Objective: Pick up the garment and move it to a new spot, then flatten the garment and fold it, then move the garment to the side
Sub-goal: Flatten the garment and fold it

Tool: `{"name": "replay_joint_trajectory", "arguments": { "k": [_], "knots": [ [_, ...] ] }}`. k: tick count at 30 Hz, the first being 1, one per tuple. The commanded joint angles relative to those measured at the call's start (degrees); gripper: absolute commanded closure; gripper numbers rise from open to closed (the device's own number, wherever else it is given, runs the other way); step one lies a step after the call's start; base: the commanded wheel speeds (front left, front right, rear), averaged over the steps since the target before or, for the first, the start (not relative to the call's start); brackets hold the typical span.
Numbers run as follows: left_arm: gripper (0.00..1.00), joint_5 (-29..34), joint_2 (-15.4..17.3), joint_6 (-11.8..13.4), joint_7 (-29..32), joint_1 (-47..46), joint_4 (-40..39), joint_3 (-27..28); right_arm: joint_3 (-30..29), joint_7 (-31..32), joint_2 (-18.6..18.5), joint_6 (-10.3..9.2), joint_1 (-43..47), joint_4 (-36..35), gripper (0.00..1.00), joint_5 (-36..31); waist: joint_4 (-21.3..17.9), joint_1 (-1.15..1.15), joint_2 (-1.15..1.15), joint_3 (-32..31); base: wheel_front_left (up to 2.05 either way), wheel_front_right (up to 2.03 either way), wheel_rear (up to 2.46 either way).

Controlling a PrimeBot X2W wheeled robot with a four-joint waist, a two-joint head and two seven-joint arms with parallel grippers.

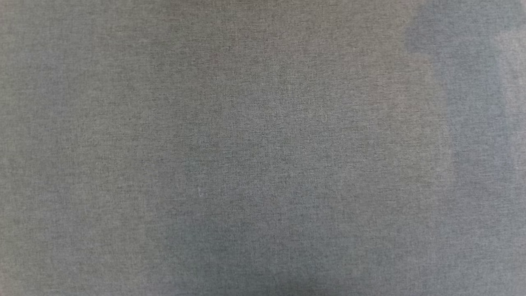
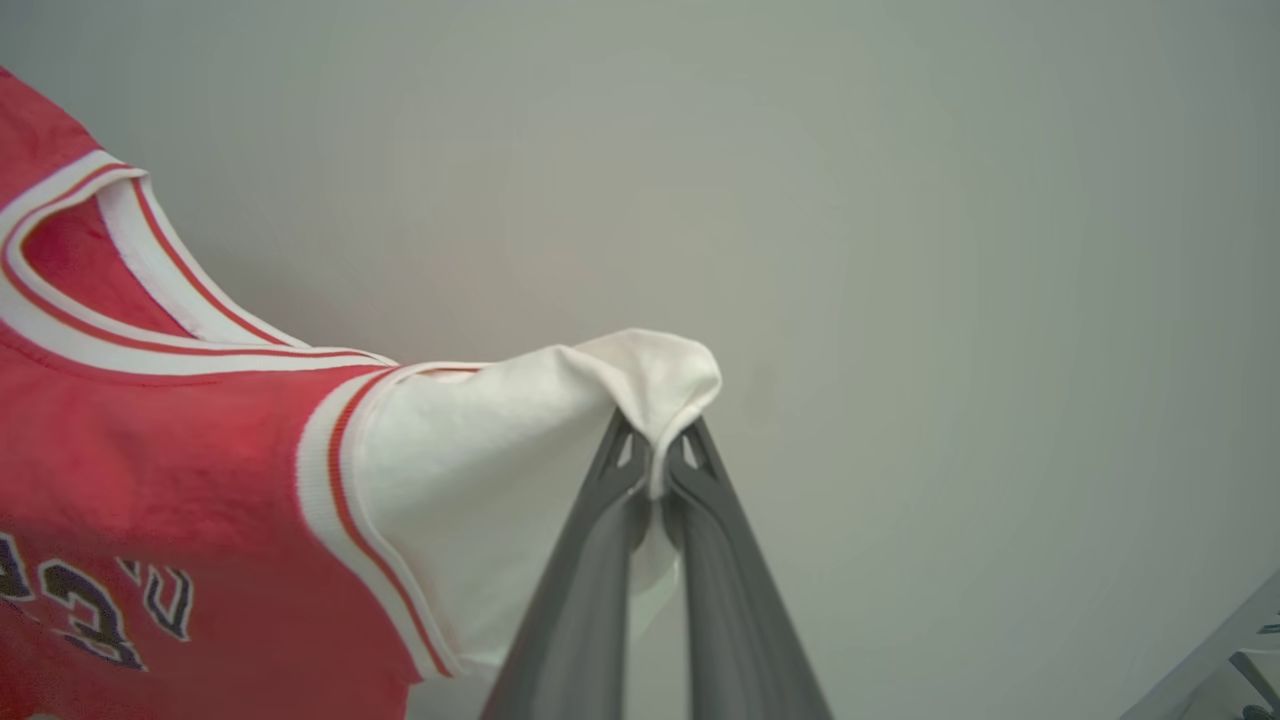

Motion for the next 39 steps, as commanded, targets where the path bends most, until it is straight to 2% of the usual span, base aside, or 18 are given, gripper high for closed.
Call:
{"name": "replay_joint_trajectory", "arguments": {
  "k": [1,10,17,23,29,34,39],
  "knots": [
    [1.00,-0.7,-0.1,-0.2,-1.3,1.5,0.6,0.0,0.8,-1.3,0.6,-0.04,0.8,0.9,1.00,0.7,-0.2,-0.01,0.00,-0.2,0.00,0.00,0.00],
    [1.00,-5.0,0.7,-0.6,-6.6,17.5,3.0,-0.6,8.9,-8.5,3.4,-0.04,12.9,4.0,1.00,6.3,0.3,-0.01,0.00,-5.2,0.00,0.00,0.00],
    [1.00,-7.2,3.1,-0.2,-8.2,35.1,-0.6,0.0,16.4,-11.4,1.4,-0.04,26.6,0.0,1.00,11.5,0.8,-0.01,0.00,-10.5,0.00,0.00,0.00],
    [1.00,-10.1,5.4,2.1,-8.5,54.1,-8.7,1.6,20.6,-13.0,-1.9,-0.04,39.4,-5.2,1.00,15.1,1.4,-0.01,0.00,-15.5,0.00,0.00,0.00],
    [1.00,-14.6,6.8,6.3,-8.5,74.4,-18.7,3.4,22.1,-13.5,-5.9,-0.04,53.7,-9.8,1.00,17.9,1.8,-0.01,0.00,-20.1,0.00,0.00,0.00],
    [1.00,-17.1,7.9,9.4,-8.5,87.3,-23.2,3.3,20.6,-13.5,-7.9,-0.04,64.9,-11.0,1.00,19.5,1.9,-0.01,0.00,-22.4,0.00,0.00,0.00],
    [1.00,-18.3,7.5,11.5,-8.5,94.9,-24.5,2.8,16.8,-14.1,-8.6,-0.04,74.5,-10.1,1.00,20.2,2.2,-0.01,0.00,-24.4,0.00,0.00,0.00]
  ]
}}
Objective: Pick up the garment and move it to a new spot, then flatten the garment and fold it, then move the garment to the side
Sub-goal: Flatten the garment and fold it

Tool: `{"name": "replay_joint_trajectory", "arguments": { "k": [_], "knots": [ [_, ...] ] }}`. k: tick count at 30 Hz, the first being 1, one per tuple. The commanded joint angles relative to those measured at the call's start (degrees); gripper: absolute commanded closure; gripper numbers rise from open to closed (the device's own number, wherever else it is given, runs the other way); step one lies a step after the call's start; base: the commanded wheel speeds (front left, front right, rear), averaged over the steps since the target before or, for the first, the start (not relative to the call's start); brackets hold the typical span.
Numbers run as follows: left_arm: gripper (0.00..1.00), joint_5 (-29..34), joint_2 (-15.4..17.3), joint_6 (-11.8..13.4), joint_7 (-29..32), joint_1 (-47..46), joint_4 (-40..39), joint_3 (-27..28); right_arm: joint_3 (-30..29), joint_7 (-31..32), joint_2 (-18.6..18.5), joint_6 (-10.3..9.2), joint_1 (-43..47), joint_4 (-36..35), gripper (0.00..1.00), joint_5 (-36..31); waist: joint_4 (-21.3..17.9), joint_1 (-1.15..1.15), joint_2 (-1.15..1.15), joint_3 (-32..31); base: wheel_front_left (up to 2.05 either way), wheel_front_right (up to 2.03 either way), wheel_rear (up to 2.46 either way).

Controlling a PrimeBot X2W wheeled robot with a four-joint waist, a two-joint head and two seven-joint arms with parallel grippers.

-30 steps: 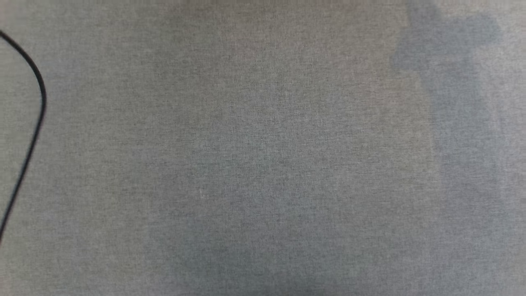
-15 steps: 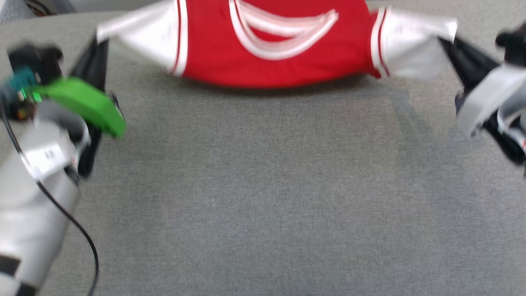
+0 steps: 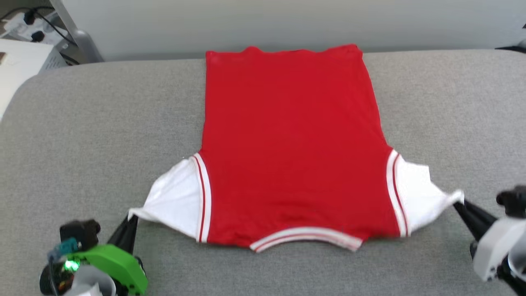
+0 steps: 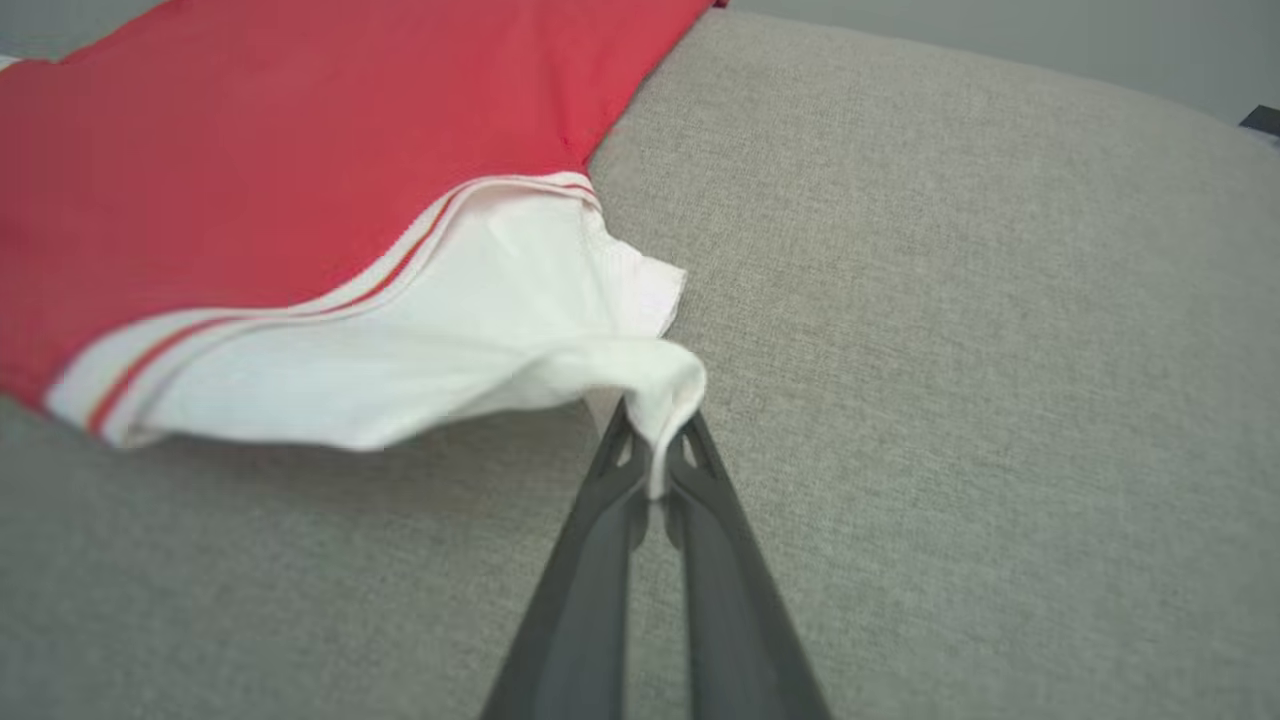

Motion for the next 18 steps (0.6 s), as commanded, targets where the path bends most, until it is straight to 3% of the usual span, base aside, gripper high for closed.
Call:
{"name": "replay_joint_trajectory", "arguments": {
  "k": [1,8,15,16,17,18],
  "knots": [
    [1.00,-0.3,0.1,1.1,-0.3,2.2,-0.1,0.4,-1.0,-0.4,-0.4,-0.05,3.1,0.3,1.00,0.8,0.3,0.01,0.00,-1.6,0.00,0.00,0.00],
    [1.00,-0.5,-0.2,3.6,-0.3,10.7,-1.8,2.5,-7.2,-0.2,-0.1,-0.05,16.1,-2.3,1.00,1.9,0.4,0.01,0.00,-3.3,0.00,0.00,0.00],
    [1.00,0.7,-0.4,4.4,-0.3,14.5,-3.8,3.4,-13.0,3.4,0.8,-0.05,23.9,-6.0,1.00,1.0,0.3,0.01,0.00,-2.9,0.00,0.00,0.00],
    [1.00,1.0,-0.5,4.4,-0.3,14.4,-4.1,3.4,-14.0,4.1,1.1,-0.05,24.3,-6.5,0.84,0.6,0.4,0.01,0.00,-2.8,0.00,0.00,0.00],
    [1.00,1.2,-0.5,4.4,-0.3,14.2,-4.4,3.4,-14.7,4.7,1.4,-0.05,24.5,-7.0,0.79,0.3,0.5,0.01,0.00,-2.7,0.00,0.00,0.00],
    [1.00,1.5,-0.6,4.4,-0.3,13.9,-4.7,3.3,-15.6,5.5,1.6,-0.05,24.8,-7.7,0.58,-0.2,0.5,0.01,0.00,-2.6,0.00,0.00,0.00]
  ]
}}
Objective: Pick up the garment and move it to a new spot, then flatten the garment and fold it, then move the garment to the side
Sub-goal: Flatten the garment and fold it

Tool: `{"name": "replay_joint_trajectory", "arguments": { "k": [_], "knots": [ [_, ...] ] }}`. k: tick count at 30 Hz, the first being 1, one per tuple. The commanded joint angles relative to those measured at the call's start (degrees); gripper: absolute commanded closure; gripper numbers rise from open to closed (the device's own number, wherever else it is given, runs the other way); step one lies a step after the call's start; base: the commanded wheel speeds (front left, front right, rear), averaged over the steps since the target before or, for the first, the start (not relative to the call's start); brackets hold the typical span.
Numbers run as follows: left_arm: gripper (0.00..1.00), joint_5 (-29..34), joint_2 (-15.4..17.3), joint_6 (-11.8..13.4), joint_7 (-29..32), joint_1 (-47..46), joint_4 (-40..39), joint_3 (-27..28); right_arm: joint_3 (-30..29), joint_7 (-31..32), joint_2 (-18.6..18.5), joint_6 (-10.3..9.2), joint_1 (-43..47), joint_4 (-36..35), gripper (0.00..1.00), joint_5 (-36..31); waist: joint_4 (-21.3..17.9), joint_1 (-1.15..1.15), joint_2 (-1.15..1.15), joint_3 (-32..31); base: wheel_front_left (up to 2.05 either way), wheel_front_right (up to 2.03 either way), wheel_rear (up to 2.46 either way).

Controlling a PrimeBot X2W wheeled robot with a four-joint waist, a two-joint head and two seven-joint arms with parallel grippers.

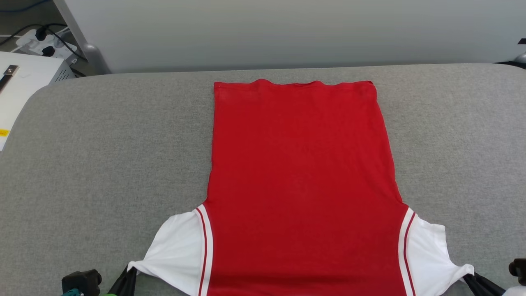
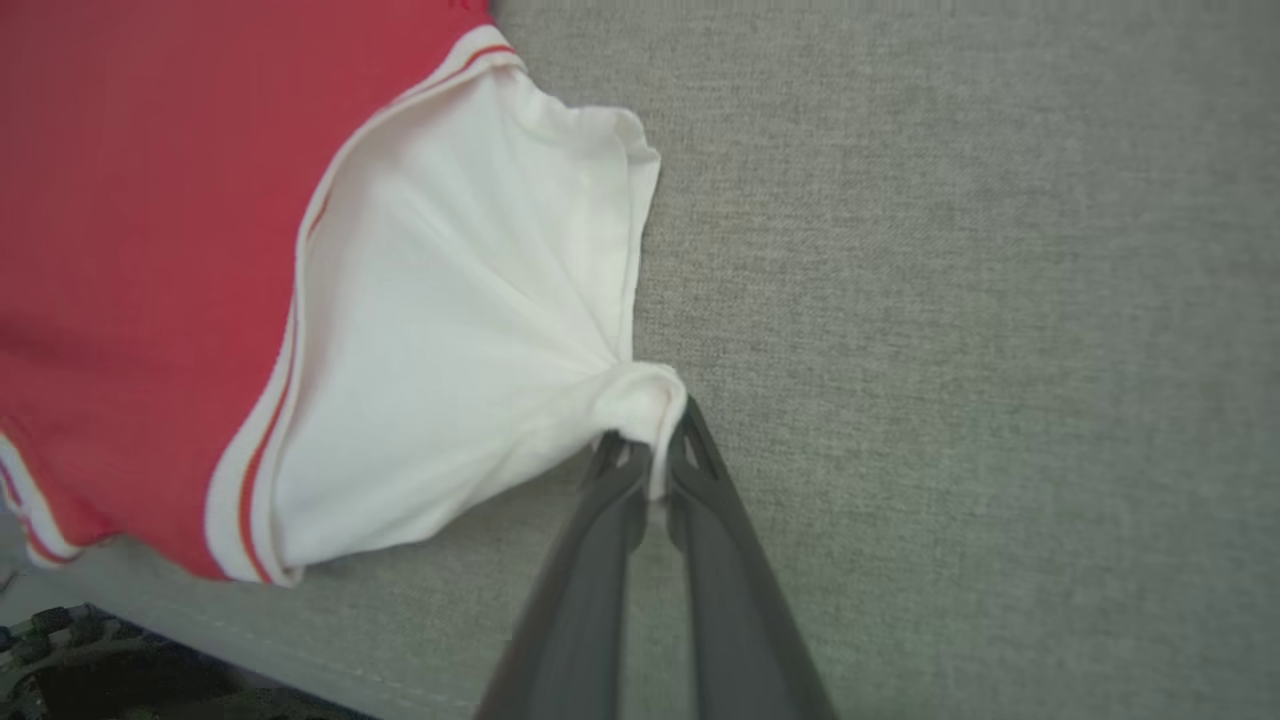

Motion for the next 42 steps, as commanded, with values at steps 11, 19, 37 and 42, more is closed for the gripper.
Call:
{"name": "replay_joint_trajectory", "arguments": {
  "k": [11,19,37,42],
  "knots": [
    [1.00,5.1,-0.5,2.5,-0.3,-2.8,-7.4,0.9,-18.8,2.7,-3.2,-0.11,-2.2,-13.2,0.00,-7.1,2.0,0.01,0.00,2.5,0.00,0.00,0.00],
    [1.00,9.1,-1.3,4.9,-0.3,-5.9,-13.8,0.1,-32.1,8.9,-3.0,-0.11,-15.1,-22.5,0.00,-11.1,6.0,0.01,0.00,9.6,0.00,0.00,0.00],
    [1.00,15.5,-8.5,4.2,-0.3,-13.0,-19.9,1.4,-15.7,61.0,-4.8,-0.11,-58.2,-4.5,0.00,-6.8,15.0,0.01,0.00,26.1,0.00,0.00,0.00],
    [1.00,17.0,-10.3,3.3,-0.3,-13.9,-20.2,1.8,-15.4,66.2,-1.9,-0.11,-64.1,1.4,0.00,-8.8,16.3,0.01,0.00,29.3,0.00,0.00,0.00]
  ]
}}
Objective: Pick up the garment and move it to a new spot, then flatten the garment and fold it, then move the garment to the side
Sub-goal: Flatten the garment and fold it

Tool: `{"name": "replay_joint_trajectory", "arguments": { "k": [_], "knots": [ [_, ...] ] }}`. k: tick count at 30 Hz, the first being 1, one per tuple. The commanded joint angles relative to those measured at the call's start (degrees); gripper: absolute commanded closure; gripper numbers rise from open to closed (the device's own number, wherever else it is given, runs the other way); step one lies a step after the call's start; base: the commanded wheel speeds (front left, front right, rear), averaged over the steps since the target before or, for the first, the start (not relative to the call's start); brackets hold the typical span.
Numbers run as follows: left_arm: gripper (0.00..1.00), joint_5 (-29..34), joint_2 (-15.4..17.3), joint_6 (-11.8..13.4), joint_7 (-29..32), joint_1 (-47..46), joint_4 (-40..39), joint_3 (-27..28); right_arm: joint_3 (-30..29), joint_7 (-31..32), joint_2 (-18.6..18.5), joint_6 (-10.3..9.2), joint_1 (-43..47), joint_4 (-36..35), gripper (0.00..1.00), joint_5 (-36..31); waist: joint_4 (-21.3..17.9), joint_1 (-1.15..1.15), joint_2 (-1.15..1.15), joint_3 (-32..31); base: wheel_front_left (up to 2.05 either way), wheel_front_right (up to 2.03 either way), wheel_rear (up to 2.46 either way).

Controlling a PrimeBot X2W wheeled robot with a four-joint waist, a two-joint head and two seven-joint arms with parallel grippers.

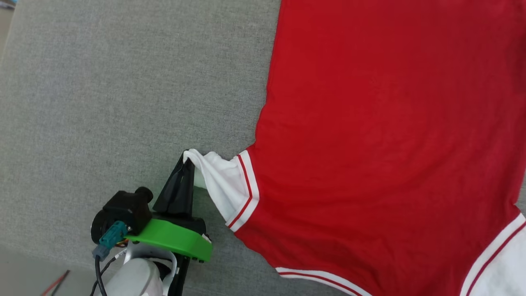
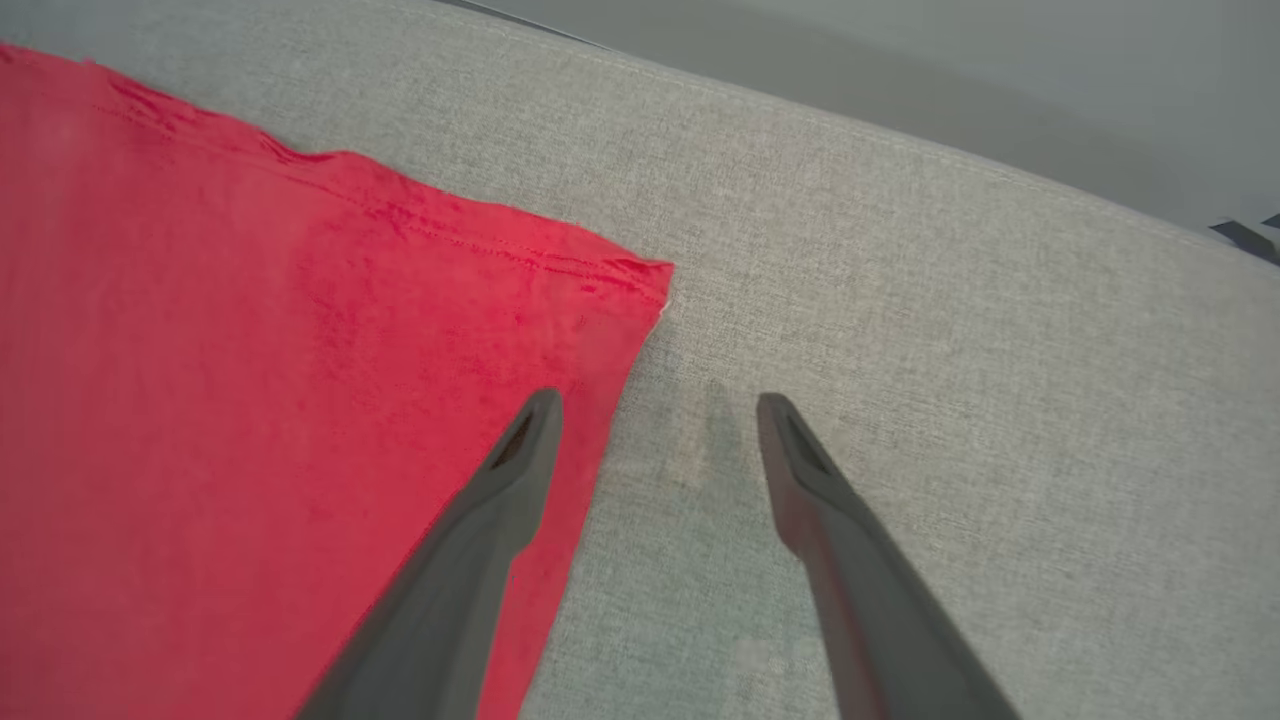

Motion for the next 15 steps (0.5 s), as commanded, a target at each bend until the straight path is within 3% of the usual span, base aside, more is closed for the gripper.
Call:
{"name": "replay_joint_trajectory", "arguments": {
  "k": [1,8,14,15],
  "knots": [
    [1.00,0.7,-0.7,-0.6,-0.3,-1.4,-0.2,0.2,-0.1,0.2,0.9,-0.04,-1.8,1.4,0.00,-1.0,3.5,0.00,0.00,4.6,0.00,0.00,0.00],
    [1.00,2.3,-2.3,-1.9,-0.3,-2.9,0.3,0.3,0.2,-1.0,2.8,-0.04,-2.6,6.7,0.00,-3.3,5.0,0.00,0.00,6.7,0.00,0.00,0.00],
    [1.00,3.0,-3.3,-2.7,-0.3,-2.9,0.8,0.7,2.7,1.6,1.4,-0.04,2.7,8.6,0.00,-1.7,5.2,0.00,0.00,6.6,0.00,0.00,0.00],
    [1.00,3.1,-3.4,-2.9,-0.3,-2.9,1.0,0.8,3.0,1.8,1.1,-0.04,3.3,8.5,0.06,-1.4,5.1,0.00,0.00,6.3,0.00,0.00,0.00]
  ]
}}
